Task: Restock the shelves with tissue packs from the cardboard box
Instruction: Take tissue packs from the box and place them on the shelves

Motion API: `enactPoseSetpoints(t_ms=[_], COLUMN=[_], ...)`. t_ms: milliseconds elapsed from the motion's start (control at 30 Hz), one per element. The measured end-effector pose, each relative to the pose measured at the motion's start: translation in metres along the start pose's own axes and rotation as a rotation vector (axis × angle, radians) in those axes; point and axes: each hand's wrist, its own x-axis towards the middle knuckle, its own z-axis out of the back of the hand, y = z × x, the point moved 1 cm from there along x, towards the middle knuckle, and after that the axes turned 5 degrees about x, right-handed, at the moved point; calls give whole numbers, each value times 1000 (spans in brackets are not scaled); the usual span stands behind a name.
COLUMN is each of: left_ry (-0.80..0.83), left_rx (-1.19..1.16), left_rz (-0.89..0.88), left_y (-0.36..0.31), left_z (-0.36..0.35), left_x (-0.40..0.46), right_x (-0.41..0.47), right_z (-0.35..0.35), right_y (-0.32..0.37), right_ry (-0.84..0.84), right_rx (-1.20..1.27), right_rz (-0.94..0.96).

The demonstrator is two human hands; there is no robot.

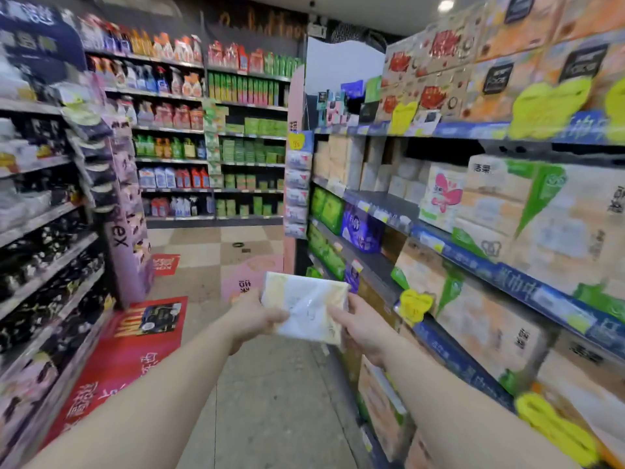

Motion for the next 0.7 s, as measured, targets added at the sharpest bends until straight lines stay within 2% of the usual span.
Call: enactPoseSetpoints(t_ms=[233, 500, 700], left_ry=[-86, 49, 202], left_rx=[9, 69, 155], left_rz=[-14, -139, -278], left_y=[0, -13, -66], left_z=[56, 62, 33], left_x=[160, 403, 556], right_x=[184, 377, 460], right_z=[-26, -7, 48], right_y=[19, 43, 83], right_ry=[53, -129, -356], right_rx=[-129, -145, -79], right_rz=[16, -83, -77])
